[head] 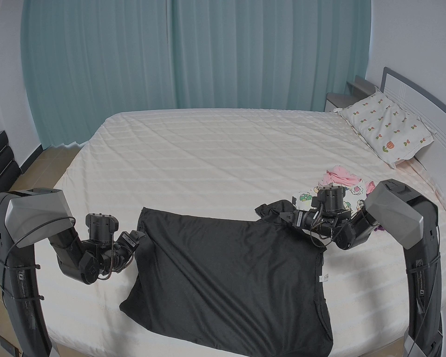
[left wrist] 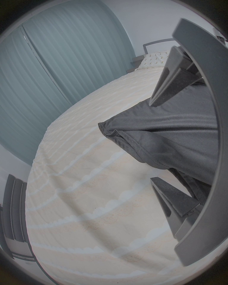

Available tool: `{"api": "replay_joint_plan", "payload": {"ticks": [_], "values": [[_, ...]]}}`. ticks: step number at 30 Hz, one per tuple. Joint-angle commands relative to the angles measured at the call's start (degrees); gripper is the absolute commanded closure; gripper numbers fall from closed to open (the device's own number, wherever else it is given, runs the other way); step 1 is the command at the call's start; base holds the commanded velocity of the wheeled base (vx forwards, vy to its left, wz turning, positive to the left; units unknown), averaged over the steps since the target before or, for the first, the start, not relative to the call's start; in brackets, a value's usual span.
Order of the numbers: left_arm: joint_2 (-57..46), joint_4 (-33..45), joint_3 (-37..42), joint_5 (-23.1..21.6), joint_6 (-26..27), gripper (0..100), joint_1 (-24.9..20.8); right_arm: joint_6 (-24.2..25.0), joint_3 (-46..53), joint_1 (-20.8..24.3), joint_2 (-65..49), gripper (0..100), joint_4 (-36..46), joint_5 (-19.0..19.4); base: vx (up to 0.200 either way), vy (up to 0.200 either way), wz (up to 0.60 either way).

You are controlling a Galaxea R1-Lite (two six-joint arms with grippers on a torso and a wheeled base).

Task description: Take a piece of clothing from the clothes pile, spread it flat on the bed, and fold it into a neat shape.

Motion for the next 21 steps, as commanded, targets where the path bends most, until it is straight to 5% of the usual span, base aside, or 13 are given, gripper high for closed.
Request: {"api": "replay_joint_plan", "payload": {"ticks": [1, 6, 7, 15, 21], "values": [[0.0, 0.0, 0.6, 0.1, 0.0, 0, 0.0, 1.5, -15.0, 2.4, 9.3, 0, 7.5, -4.7, 0.0, 0.0, 0.0], [0.0, 0.0, 0.6, 0.1, 0.0, 0, 0.0, 3.7, -20.2, 2.4, 11.9, 0, 10.5, -6.0, 0.0, 0.0, 0.0], [-0.1, 0.0, 0.6, 0.1, 0.0, 0, 0.0, 5.3, -21.1, 2.4, 12.2, 100, 12.1, -6.0, 0.0, 0.0, 0.0], [0.0, 0.0, 0.6, 0.1, 0.0, 0, 0.0, 7.3, -25.3, 1.4, 13.7, 100, 15.2, -6.2, 0.0, 0.0, 0.0], [0.0, 0.0, 0.6, 0.1, -0.1, 0, 0.0, 14.6, -31.6, -1.0, 12.9, 100, 14.7, -6.4, 0.0, 0.0, 0.0]]}}
